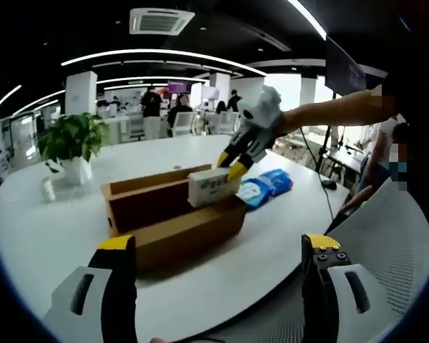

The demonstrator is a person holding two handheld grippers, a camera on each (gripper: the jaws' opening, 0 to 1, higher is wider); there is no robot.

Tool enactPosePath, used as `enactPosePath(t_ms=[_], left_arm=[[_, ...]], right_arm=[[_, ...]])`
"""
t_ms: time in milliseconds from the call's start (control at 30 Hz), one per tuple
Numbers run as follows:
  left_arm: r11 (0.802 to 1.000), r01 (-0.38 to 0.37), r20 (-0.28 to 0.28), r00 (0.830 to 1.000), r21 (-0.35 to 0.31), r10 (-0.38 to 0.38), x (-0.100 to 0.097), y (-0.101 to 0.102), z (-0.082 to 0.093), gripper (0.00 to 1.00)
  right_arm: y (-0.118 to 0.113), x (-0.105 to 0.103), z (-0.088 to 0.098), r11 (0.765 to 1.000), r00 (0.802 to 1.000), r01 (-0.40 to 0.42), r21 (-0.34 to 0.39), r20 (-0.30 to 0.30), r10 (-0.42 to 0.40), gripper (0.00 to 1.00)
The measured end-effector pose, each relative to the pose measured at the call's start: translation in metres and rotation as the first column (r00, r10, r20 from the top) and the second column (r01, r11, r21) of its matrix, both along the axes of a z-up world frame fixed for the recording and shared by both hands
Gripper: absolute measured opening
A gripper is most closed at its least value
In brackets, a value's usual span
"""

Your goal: Operate the shoe box by opening the lid, removing the specified soft item, and placing it in the target area until the item is outside and the box remains undamaged.

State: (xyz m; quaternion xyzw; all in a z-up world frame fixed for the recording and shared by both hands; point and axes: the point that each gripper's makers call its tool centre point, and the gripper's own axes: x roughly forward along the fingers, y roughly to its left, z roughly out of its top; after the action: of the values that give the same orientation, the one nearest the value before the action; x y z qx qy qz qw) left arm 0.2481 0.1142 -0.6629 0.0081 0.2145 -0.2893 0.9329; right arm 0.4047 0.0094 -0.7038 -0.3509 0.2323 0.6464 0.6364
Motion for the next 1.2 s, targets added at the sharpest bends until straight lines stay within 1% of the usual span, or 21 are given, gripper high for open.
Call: enactPosePath(t_ms=[100, 433, 833, 1200], left_arm=[[1.000, 0.002, 0.000, 1.000, 0.001, -0.002, 0.000, 0.000, 0.000, 1.00], [1.000, 0.006, 0.001, 1.000, -0.002, -0.006, 0.000, 0.002, -0.001, 1.00], [1.000, -0.001, 0.006, 1.000, -0.010, 0.001, 0.000, 0.003, -0.001, 1.00], [1.000, -0.016, 0.003, 1.000, -0.017, 0.016, 0.000, 0.005, 0.000, 1.00]], right_arm=[[-0.004, 0.001, 0.009, 1.000, 1.000, 0.007, 0.013, 0.012, -0.007, 0.15], [-0.023, 0.009, 0.026, 0.999, 0.998, 0.031, 0.026, 0.046, -0.032, 0.15], [-0.052, 0.019, 0.039, 0.998, 0.995, 0.058, 0.024, 0.078, -0.059, 0.15], [-0.077, 0.028, 0.044, 0.996, 0.991, 0.084, 0.020, 0.100, -0.085, 0.15]])
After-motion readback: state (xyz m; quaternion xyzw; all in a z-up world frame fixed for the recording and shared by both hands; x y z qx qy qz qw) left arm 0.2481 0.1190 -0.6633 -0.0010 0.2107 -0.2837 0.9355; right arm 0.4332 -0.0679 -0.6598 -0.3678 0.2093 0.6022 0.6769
